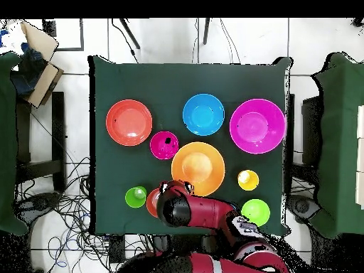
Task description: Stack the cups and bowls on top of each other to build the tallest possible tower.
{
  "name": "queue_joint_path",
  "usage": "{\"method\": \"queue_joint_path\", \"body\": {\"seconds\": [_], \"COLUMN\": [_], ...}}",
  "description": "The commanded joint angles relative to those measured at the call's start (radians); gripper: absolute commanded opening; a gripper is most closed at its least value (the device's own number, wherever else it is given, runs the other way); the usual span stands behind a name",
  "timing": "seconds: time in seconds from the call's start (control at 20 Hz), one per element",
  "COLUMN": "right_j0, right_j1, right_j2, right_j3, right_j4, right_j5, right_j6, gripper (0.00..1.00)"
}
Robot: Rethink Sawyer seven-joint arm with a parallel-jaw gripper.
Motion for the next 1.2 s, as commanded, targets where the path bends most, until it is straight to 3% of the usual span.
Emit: {"method": "queue_joint_path", "body": {"seconds": [0.05, 0.55, 1.2], "right_j0": [0.015, 0.021, 0.034], "right_j1": [-0.018, -0.026, -0.092], "right_j2": [0.08, 0.076, 0.074], "right_j3": [-0.014, -0.027, -0.012], "right_j4": [0.019, 0.018, 0.032], "right_j5": [0.097, 0.106, 0.163], "right_j6": [0.146, 0.139, 0.141], "gripper": [0.0, 0.0, 0.0]}}
